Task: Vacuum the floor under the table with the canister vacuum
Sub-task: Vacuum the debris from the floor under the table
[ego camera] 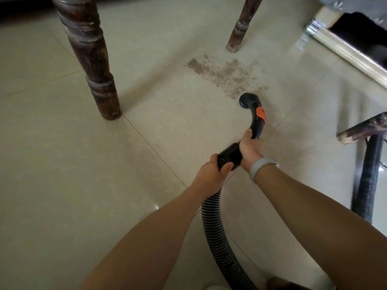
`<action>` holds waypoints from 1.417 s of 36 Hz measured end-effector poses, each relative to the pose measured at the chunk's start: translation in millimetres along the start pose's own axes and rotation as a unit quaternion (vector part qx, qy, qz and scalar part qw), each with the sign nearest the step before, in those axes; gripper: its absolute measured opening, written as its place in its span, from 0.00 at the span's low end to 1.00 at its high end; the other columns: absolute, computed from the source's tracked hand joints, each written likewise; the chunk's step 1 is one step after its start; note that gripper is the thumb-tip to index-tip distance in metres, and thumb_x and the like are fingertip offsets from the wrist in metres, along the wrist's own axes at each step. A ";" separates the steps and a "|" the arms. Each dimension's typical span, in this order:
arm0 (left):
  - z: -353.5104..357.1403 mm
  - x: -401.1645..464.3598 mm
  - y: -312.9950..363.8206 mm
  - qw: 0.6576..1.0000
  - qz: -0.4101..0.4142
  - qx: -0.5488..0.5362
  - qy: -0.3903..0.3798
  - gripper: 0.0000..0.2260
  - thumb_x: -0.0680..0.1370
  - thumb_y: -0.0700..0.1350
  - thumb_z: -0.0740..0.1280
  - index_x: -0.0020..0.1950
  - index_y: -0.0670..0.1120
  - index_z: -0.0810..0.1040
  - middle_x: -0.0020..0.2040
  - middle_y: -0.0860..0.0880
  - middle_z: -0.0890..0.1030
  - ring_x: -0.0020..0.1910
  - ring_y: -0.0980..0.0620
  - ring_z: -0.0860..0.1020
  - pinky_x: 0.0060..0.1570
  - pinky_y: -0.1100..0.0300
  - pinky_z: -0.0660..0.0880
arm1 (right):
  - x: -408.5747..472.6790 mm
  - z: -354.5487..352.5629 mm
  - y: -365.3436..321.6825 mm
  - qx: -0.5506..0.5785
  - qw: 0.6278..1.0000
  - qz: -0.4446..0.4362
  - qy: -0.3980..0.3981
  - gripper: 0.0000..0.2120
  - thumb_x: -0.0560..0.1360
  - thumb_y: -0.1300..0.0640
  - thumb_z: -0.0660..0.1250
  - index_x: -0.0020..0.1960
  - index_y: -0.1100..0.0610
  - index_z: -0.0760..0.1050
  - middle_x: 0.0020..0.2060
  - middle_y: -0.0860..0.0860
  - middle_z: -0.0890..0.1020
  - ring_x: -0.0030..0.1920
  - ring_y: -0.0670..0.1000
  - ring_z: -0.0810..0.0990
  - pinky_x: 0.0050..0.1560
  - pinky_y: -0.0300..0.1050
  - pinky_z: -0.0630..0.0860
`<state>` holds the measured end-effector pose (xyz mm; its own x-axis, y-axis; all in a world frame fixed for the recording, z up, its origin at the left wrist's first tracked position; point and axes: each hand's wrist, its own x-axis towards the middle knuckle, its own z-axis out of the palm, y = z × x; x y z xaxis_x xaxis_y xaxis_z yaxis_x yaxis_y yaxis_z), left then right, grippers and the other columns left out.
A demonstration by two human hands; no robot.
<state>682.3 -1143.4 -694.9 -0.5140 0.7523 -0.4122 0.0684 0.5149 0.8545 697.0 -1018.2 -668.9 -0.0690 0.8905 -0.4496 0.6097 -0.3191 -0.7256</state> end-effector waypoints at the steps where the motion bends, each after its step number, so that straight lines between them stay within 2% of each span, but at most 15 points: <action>1: -1.2 2.0 1.7 1.000 0.000 0.001 0.003 0.20 0.81 0.53 0.58 0.69 0.43 0.64 0.51 0.43 0.78 0.48 0.45 0.77 0.45 0.57 0.72 | 1.2 0.8 -2.4 0.005 1.000 0.000 -0.004 0.22 0.82 0.46 0.53 0.67 0.61 0.64 0.55 0.56 0.76 0.44 0.53 0.73 0.42 0.46 0.69; 4: -4.6 5.8 5.3 1.000 0.003 -0.002 0.008 0.19 0.81 0.53 0.58 0.68 0.43 0.64 0.46 0.46 0.75 0.43 0.47 0.75 0.43 0.57 0.72 | 4.5 3.6 -7.2 0.027 1.000 0.000 -0.015 0.21 0.81 0.46 0.54 0.66 0.61 0.65 0.51 0.55 0.75 0.45 0.54 0.73 0.44 0.46 0.70; 11: -8.9 1.1 -2.8 1.000 0.006 0.012 0.009 0.19 0.81 0.53 0.58 0.68 0.43 0.64 0.45 0.47 0.75 0.43 0.48 0.75 0.44 0.55 0.74 | 6.4 14.6 0.0 0.024 0.999 0.000 -0.023 0.21 0.81 0.46 0.54 0.64 0.61 0.66 0.40 0.51 0.73 0.44 0.54 0.74 0.44 0.47 0.71; 15: -12.8 -2.3 -8.9 1.000 0.010 0.013 0.006 0.19 0.81 0.53 0.58 0.67 0.43 0.65 0.44 0.47 0.75 0.41 0.48 0.76 0.44 0.55 0.75 | 4.7 17.9 5.2 0.017 1.000 0.001 -0.026 0.20 0.81 0.45 0.54 0.63 0.61 0.66 0.46 0.54 0.74 0.43 0.54 0.74 0.44 0.47 0.70; 18: -13.9 -2.2 -10.1 1.000 0.008 0.008 0.012 0.18 0.81 0.53 0.58 0.66 0.44 0.66 0.43 0.47 0.76 0.41 0.48 0.76 0.44 0.54 0.75 | 6.1 20.9 4.7 0.021 0.999 -0.002 -0.031 0.19 0.81 0.46 0.54 0.62 0.60 0.66 0.45 0.54 0.74 0.39 0.52 0.73 0.43 0.47 0.70; 21: -13.6 1.4 -9.1 1.000 -0.001 0.002 0.019 0.18 0.81 0.53 0.58 0.66 0.44 0.66 0.43 0.47 0.76 0.41 0.48 0.75 0.41 0.57 0.74 | 9.0 24.2 1.2 0.026 0.999 -0.008 -0.036 0.20 0.81 0.46 0.55 0.62 0.60 0.66 0.40 0.51 0.73 0.41 0.53 0.74 0.43 0.47 0.71; 23: -14.6 5.4 -8.0 1.000 -0.005 0.000 0.024 0.18 0.81 0.54 0.58 0.66 0.44 0.66 0.44 0.47 0.76 0.41 0.49 0.75 0.40 0.58 0.73 | 11.0 26.6 -2.5 0.027 0.999 -0.008 -0.041 0.20 0.81 0.45 0.55 0.63 0.60 0.66 0.40 0.51 0.73 0.44 0.55 0.75 0.44 0.48 0.72; 30: -29.3 20.8 -0.1 0.999 -0.003 -0.001 0.044 0.17 0.81 0.54 0.59 0.63 0.44 0.69 0.42 0.48 0.75 0.38 0.50 0.74 0.36 0.60 0.70 | 17.8 34.5 -24.2 0.036 0.997 -0.006 -0.065 0.21 0.81 0.45 0.55 0.65 0.60 0.65 0.53 0.56 0.76 0.50 0.57 0.76 0.50 0.49 0.75; 35: -44.8 28.8 3.3 0.998 0.004 0.004 0.063 0.17 0.81 0.54 0.58 0.62 0.43 0.70 0.44 0.46 0.76 0.40 0.50 0.74 0.36 0.60 0.69 | 17.7 47.8 -40.6 0.034 0.996 -0.017 -0.077 0.20 0.81 0.46 0.55 0.64 0.60 0.67 0.48 0.54 0.76 0.47 0.55 0.76 0.46 0.47 0.73; 40: -59.4 33.2 -1.8 0.997 -0.008 -0.003 0.075 0.18 0.80 0.55 0.58 0.62 0.43 0.70 0.46 0.46 0.77 0.40 0.49 0.75 0.38 0.59 0.69 | 13.3 64.9 -51.4 0.025 0.995 -0.026 -0.095 0.20 0.81 0.46 0.55 0.64 0.61 0.67 0.50 0.55 0.75 0.48 0.55 0.75 0.52 0.48 0.74; 47: -82.2 37.3 -1.0 0.995 -0.021 -0.001 0.096 0.18 0.81 0.55 0.58 0.63 0.44 0.69 0.46 0.45 0.76 0.40 0.49 0.74 0.39 0.58 0.70 | 7.5 84.7 -67.8 0.023 0.993 -0.029 -0.116 0.20 0.81 0.47 0.55 0.65 0.61 0.68 0.50 0.55 0.76 0.48 0.55 0.75 0.50 0.47 0.74; 51: -94.5 39.1 0.8 0.994 -0.027 0.012 0.105 0.18 0.81 0.56 0.58 0.63 0.44 0.70 0.46 0.45 0.76 0.41 0.48 0.74 0.38 0.59 0.69 | 4.0 94.4 -76.3 0.024 0.992 -0.028 -0.120 0.20 0.81 0.47 0.54 0.65 0.61 0.67 0.47 0.54 0.74 0.48 0.55 0.74 0.51 0.48 0.74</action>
<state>581.5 -1152.5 -680.5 -0.6848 0.6216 -0.3802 0.0547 0.5642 0.8238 575.7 -1020.9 -664.5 -0.2908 0.8070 -0.5141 0.5612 -0.2913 -0.7747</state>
